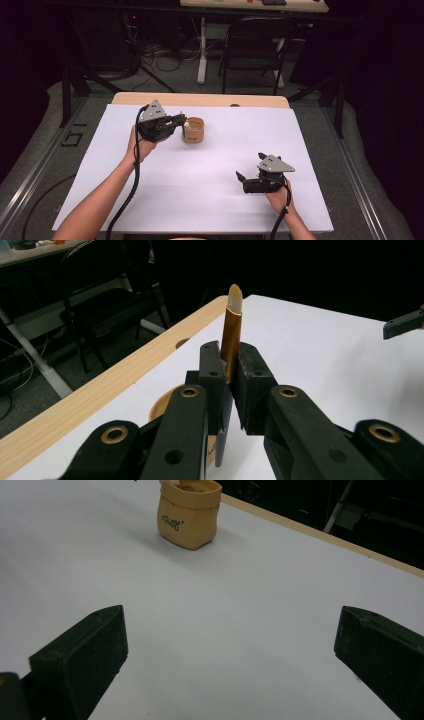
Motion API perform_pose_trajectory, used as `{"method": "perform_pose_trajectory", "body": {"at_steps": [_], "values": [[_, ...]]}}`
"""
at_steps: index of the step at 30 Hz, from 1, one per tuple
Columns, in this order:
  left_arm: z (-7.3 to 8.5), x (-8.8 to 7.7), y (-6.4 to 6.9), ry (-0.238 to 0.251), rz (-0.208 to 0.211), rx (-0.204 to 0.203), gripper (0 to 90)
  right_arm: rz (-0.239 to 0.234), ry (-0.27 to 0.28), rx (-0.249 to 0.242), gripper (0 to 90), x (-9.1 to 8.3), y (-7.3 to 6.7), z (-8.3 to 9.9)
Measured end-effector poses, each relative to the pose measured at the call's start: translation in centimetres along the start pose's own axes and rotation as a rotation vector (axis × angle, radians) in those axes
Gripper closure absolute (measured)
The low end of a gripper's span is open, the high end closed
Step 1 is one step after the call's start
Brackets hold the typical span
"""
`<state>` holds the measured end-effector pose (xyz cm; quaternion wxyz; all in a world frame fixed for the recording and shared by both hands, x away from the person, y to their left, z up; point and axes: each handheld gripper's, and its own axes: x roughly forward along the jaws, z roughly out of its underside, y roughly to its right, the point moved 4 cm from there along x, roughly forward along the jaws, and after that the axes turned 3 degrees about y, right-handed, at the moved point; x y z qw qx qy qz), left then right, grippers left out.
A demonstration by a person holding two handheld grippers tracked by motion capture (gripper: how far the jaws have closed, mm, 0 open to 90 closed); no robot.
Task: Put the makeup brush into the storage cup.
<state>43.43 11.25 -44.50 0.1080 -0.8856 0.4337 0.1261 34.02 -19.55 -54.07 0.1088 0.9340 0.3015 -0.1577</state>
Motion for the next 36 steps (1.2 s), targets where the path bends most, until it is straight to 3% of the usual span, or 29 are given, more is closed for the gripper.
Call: {"method": "perform_pose_trajectory", "body": {"at_steps": [36], "values": [[-2.1, 1.8, -1.0, 0.025, -0.003, 0.001, 83.4, 0.003, 0.003, -0.003, 0.5, -0.1, 0.2, -0.1]]}}
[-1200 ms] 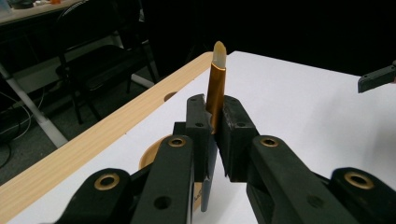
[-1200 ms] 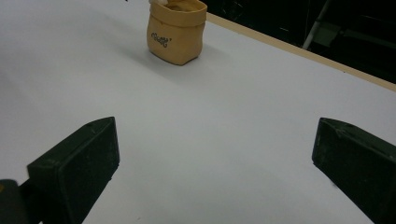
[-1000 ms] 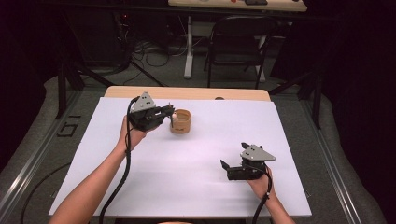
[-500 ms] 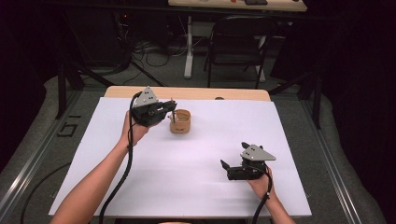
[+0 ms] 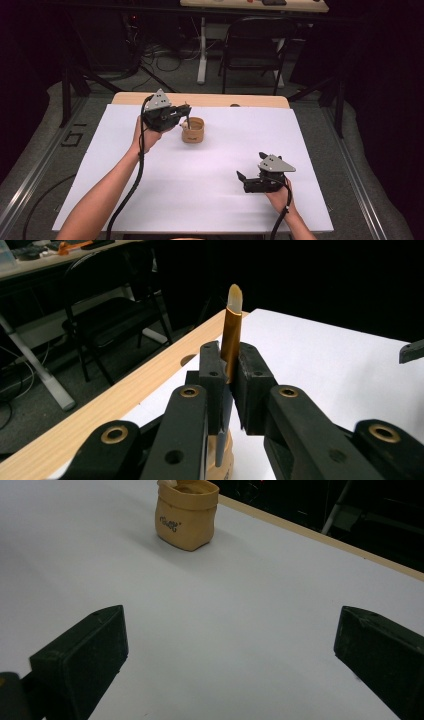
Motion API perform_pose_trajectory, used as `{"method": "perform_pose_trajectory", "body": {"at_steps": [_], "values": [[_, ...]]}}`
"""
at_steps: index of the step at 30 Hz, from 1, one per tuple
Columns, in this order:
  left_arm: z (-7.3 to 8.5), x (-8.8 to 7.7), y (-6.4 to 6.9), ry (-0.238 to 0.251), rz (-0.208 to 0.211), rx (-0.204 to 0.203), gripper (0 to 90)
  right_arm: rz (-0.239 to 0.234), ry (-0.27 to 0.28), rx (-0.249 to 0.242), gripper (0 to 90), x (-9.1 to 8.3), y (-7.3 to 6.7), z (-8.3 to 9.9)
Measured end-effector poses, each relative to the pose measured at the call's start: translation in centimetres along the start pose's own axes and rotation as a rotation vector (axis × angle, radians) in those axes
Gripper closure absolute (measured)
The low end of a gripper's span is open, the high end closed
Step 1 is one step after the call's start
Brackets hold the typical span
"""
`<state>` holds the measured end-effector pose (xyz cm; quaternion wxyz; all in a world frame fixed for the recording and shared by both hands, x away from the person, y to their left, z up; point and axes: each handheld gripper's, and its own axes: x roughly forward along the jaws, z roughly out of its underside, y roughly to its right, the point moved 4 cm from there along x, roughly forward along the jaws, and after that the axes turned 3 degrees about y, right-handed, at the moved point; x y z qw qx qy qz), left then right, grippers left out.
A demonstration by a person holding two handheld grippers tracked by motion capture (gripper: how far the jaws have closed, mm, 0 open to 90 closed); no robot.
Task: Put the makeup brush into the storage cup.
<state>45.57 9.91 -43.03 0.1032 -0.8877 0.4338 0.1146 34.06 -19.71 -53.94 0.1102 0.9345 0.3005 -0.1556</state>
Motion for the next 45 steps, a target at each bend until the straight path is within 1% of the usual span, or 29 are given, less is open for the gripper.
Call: {"method": "perform_pose_trajectory", "body": {"at_steps": [6, 8, 14, 17, 24, 30, 37, 45], "values": [[-0.2, 0.4, 0.1, 0.003, 0.000, 0.004, 83.4, 0.001, 0.000, -0.001, 0.5, 0.0, 0.0, 0.0], [-0.3, 0.6, 0.1, 0.004, 0.000, 0.000, 83.4, 0.000, 0.001, -0.002, 0.5, 0.0, 0.0, 0.0], [-0.3, 1.0, -0.2, 0.007, -0.005, -0.005, 83.4, 0.005, 0.003, -0.003, 0.5, 0.0, 0.1, 0.0], [-0.3, 1.1, -0.4, 0.006, -0.005, -0.002, 83.4, 0.015, 0.000, -0.006, 0.5, 0.0, 0.1, 0.0], [-0.3, 1.6, -0.7, 0.011, -0.011, -0.007, 83.3, 0.014, 0.003, -0.003, 0.5, 0.0, 0.1, 0.0], [-0.2, 2.0, -0.9, 0.012, -0.017, -0.004, 83.3, 0.014, 0.002, -0.005, 0.5, -0.1, 0.2, 0.0], [-0.5, 2.4, -1.2, 0.035, -0.021, -0.020, 83.3, 0.018, -0.001, -0.006, 0.6, 0.0, 0.2, 0.0], [-0.3, 3.2, -1.4, 0.021, -0.027, -0.020, 83.3, 0.015, 0.000, -0.005, 0.6, 0.0, 0.2, 0.0]]}}
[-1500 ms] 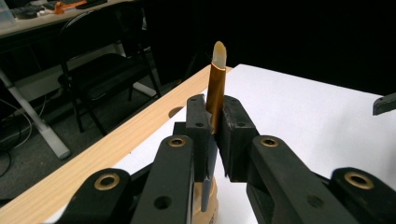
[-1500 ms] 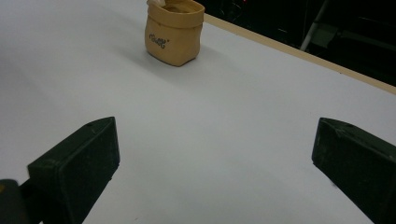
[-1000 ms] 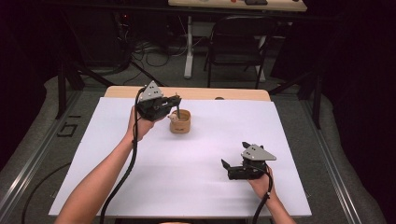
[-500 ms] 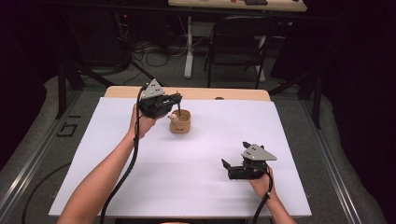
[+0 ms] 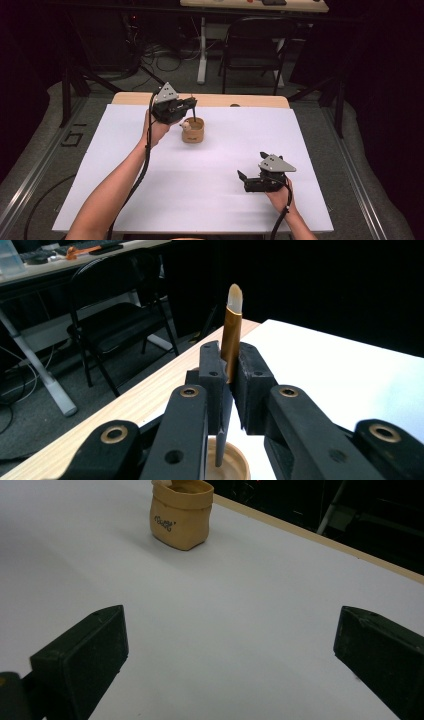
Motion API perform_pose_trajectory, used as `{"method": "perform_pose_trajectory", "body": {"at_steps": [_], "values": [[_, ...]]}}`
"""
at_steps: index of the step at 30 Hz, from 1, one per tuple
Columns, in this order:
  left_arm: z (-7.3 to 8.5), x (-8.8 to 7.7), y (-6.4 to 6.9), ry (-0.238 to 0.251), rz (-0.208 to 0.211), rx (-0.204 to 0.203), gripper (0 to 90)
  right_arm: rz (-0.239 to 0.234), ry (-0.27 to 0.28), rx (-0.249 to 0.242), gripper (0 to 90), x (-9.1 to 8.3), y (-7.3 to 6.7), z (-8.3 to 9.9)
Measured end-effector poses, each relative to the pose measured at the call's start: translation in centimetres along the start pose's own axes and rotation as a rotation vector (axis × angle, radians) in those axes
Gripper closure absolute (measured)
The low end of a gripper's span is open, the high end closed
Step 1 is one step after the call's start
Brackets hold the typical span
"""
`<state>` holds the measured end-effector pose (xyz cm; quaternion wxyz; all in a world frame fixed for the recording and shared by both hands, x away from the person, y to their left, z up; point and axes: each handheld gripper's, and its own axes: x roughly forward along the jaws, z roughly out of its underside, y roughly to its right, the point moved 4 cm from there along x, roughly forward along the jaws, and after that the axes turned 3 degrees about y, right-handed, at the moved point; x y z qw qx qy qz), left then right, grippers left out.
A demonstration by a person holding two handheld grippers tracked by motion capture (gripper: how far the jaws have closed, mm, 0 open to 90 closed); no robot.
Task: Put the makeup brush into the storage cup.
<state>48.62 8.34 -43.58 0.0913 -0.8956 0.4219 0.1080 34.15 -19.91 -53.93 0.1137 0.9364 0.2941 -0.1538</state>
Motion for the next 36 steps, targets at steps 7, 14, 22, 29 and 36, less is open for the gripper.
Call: {"method": "perform_pose_trajectory", "body": {"at_steps": [7, 14, 22, 29, 36], "values": [[0.4, 0.5, -0.4, -0.011, -0.012, -0.004, 83.3, 0.000, 0.000, -0.001, 0.6, 0.0, 0.0, 0.0], [0.9, 0.9, -0.9, -0.025, -0.022, -0.018, 83.3, -0.001, 0.001, 0.001, 0.8, 0.0, 0.0, 0.0], [1.4, 1.3, -1.1, -0.044, -0.024, -0.026, 83.3, -0.001, 0.003, 0.003, 0.7, 0.0, 0.0, 0.0], [1.6, 1.5, -1.3, -0.053, -0.029, -0.034, 83.2, 0.001, 0.002, 0.003, 0.7, 0.0, 0.0, 0.0], [1.8, 1.7, -1.3, -0.060, -0.028, -0.041, 83.1, 0.000, 0.001, 0.004, 0.7, 0.0, 0.0, 0.0]]}}
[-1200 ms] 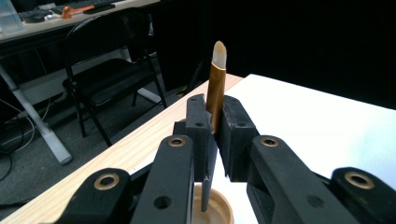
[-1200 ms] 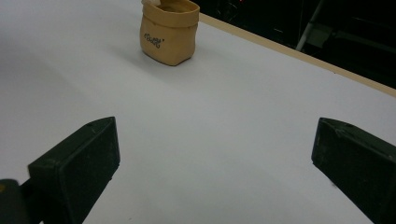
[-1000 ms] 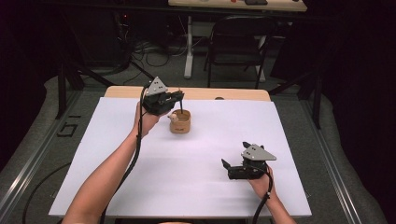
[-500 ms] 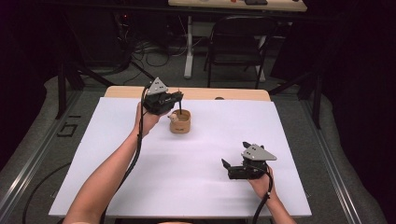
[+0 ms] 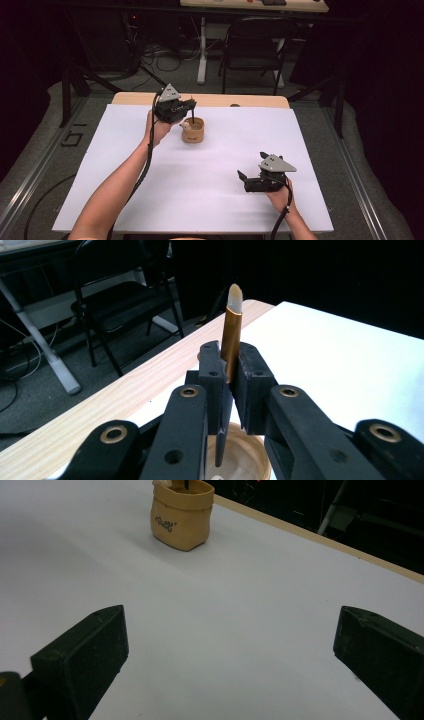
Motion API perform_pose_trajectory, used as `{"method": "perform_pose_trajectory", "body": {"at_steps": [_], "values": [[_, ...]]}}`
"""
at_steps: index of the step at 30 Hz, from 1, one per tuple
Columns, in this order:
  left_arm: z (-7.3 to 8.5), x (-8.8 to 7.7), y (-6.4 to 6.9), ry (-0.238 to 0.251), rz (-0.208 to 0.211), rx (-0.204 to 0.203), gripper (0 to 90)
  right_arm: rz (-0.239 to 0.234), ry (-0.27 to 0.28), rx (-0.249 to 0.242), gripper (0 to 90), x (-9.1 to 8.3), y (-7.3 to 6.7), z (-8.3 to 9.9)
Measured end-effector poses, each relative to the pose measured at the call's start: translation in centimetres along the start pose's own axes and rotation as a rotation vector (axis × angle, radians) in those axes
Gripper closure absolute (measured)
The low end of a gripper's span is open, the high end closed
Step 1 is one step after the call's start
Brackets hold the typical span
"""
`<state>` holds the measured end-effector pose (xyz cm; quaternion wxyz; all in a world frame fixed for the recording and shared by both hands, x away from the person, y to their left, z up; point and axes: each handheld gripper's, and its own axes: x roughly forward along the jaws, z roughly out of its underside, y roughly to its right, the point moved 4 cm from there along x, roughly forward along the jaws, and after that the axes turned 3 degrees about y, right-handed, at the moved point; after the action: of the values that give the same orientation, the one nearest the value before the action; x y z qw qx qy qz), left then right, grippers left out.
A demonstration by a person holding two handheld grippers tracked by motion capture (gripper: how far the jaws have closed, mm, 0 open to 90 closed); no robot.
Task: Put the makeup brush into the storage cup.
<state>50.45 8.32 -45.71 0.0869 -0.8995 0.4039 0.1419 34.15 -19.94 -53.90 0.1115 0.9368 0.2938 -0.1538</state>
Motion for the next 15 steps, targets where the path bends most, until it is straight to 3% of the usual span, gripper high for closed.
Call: {"method": "perform_pose_trajectory", "body": {"at_steps": [15], "values": [[0.34, 0.32, -0.18, -0.013, -0.001, -0.007, 82.9, -0.003, 0.001, -0.001, 0.8, -0.07, 0.03, -0.04]]}}
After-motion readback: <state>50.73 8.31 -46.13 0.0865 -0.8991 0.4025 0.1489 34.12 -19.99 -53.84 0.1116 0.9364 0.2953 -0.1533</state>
